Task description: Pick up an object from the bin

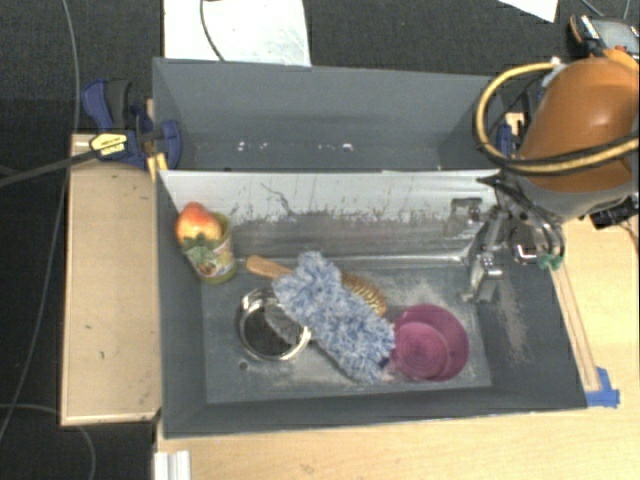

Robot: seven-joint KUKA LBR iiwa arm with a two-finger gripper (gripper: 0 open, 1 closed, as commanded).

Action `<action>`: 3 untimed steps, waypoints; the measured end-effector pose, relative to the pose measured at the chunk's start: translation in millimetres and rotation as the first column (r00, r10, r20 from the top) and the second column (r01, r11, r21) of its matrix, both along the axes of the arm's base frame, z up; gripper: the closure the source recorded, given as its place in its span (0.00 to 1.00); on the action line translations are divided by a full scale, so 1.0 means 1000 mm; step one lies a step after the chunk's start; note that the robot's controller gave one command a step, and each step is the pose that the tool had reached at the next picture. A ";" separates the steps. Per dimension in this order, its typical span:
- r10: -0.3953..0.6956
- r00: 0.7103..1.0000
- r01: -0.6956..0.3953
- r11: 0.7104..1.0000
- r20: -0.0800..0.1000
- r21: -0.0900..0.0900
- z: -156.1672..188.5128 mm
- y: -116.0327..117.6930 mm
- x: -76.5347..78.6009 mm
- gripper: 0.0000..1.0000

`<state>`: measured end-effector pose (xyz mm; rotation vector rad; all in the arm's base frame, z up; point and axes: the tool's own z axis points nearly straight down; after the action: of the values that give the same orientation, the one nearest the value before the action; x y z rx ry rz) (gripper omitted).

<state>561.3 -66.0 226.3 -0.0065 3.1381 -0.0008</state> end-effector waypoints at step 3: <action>0.192 0.981 -0.192 0.981 -0.001 0.001 -0.103 0.005 -0.069 1.00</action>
Offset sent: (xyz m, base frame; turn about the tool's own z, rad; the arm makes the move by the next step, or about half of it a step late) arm 0.0000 0.0000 0.0000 0.0000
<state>492.2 -60.9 123.3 -0.3087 3.1238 0.0016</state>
